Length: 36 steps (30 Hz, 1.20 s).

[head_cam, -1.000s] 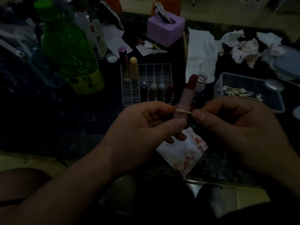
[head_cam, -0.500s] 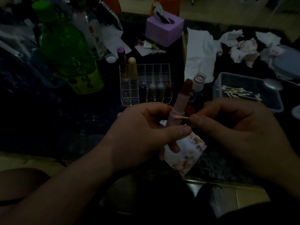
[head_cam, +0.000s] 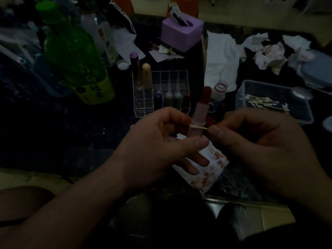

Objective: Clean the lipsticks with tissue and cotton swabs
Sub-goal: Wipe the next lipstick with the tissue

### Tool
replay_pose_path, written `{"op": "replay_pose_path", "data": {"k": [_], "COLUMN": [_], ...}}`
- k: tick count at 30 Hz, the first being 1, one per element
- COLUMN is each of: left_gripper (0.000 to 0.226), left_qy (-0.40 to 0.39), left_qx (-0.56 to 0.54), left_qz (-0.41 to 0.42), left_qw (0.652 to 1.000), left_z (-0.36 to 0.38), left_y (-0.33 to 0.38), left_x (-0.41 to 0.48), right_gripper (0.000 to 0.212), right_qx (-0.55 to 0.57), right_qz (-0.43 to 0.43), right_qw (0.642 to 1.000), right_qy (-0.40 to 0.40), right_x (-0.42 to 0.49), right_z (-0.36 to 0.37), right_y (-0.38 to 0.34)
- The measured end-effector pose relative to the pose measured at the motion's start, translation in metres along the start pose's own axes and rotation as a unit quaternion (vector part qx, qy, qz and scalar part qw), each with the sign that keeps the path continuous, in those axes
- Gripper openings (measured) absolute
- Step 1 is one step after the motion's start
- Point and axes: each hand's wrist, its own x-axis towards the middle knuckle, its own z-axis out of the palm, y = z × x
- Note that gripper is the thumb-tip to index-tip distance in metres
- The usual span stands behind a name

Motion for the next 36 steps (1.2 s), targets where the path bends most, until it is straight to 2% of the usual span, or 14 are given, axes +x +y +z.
{"op": "replay_pose_path", "data": {"k": [3, 7, 13, 17, 21, 25, 30, 36], "left_gripper": [0.036, 0.032, 0.032, 0.029, 0.027, 0.035, 0.027, 0.031], "left_qy": [-0.017, -0.034, -0.048, -0.024, 0.006, -0.006, -0.021, 0.016], "left_qx": [0.007, 0.028, -0.007, 0.045, 0.03, 0.039, 0.075, 0.114], "left_qz": [-0.005, 0.004, -0.003, 0.013, 0.024, 0.014, 0.001, -0.005], "left_qw": [1.0, 0.999, 0.999, 0.999, 0.999, 0.999, 0.997, 0.993], "left_z": [0.0015, 0.002, 0.0, 0.0004, 0.0016, 0.0008, -0.0004, 0.0], "left_y": [0.0015, 0.0002, 0.0024, 0.0036, 0.0015, 0.0035, 0.0025, 0.0045], "left_x": [0.0005, -0.0008, -0.0024, -0.004, -0.0038, -0.0034, -0.0032, -0.0047], "right_gripper": [0.008, 0.009, 0.014, 0.011, 0.011, 0.007, 0.007, 0.005], "right_qx": [0.007, -0.023, -0.022, -0.015, 0.006, 0.048, 0.059, 0.063], "right_qz": [0.0, -0.011, -0.012, -0.014, -0.014, 0.003, 0.014, 0.022], "right_qw": [1.0, 1.0, 0.999, 1.0, 1.0, 0.999, 0.998, 0.998], "right_qy": [0.021, 0.014, 0.03, 0.02, 0.011, 0.011, 0.004, -0.009], "right_x": [0.0004, 0.0005, -0.0009, -0.0017, -0.0011, -0.0008, -0.0005, -0.0002], "right_z": [-0.0036, -0.0051, -0.0066, -0.0041, -0.0016, -0.0029, -0.0043, -0.0003], "right_y": [-0.0012, -0.0025, -0.0022, -0.0029, -0.0025, -0.0014, 0.0, 0.0015]}}
